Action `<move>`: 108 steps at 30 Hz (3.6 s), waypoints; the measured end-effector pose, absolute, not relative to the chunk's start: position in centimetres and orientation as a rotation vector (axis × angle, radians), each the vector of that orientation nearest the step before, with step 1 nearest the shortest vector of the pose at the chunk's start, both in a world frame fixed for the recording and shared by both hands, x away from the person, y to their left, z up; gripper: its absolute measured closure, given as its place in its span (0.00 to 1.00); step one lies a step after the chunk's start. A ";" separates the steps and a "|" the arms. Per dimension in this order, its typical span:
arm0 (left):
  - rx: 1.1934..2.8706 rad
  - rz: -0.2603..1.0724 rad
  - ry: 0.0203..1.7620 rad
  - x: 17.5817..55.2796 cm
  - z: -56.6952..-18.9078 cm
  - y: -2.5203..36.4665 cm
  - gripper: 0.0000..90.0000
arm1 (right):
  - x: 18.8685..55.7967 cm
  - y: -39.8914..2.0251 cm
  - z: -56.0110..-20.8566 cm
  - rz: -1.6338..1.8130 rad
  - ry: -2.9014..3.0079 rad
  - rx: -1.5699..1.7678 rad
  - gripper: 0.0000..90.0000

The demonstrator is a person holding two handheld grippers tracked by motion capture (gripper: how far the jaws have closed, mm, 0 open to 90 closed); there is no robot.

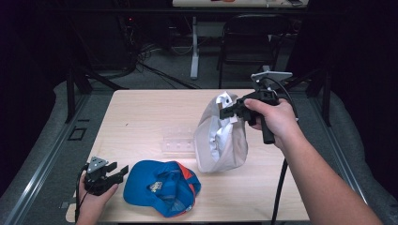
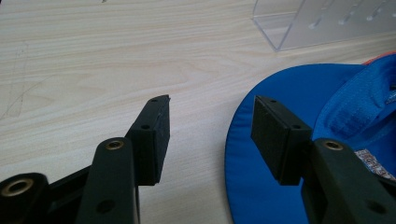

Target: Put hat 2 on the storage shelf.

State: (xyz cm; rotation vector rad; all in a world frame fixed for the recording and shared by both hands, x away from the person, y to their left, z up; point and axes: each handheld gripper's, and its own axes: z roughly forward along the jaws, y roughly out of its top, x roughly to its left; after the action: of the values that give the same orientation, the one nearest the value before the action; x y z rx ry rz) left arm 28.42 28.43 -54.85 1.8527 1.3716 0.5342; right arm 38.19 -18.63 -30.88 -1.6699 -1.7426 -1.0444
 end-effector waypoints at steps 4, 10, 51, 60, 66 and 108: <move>1.855 0.535 1.373 28.4 -54.8 28.5 0.53 | 39.0 -17.8 -30.9 -1.051 -1.734 -1.663 0.90; 1.855 0.534 1.371 28.5 -54.8 28.5 0.53 | 40.3 -16.5 -30.9 -1.060 -1.722 -1.660 0.90; 1.881 0.543 1.286 28.4 -54.6 26.8 0.55 | 46.6 -11.6 -31.9 -1.073 -1.681 -1.774 0.90; 1.886 0.542 1.278 28.4 -54.6 26.5 0.55 | 46.8 -11.2 -32.3 -1.071 -1.679 -1.789 0.90; 1.872 0.525 1.256 28.5 -53.9 25.9 0.55 | 46.7 -10.9 -32.7 -1.077 -1.675 -1.776 0.90; 2.002 0.525 0.976 32.6 -50.1 11.5 0.55 | 46.4 -10.6 -32.7 -1.088 -1.672 -1.753 0.90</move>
State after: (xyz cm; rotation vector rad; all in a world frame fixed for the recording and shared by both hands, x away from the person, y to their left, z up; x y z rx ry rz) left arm 32.62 11.54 -50.11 2.0023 0.9756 0.5251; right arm 46.42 -10.62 -32.70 -1.7531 -1.6719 -1.0884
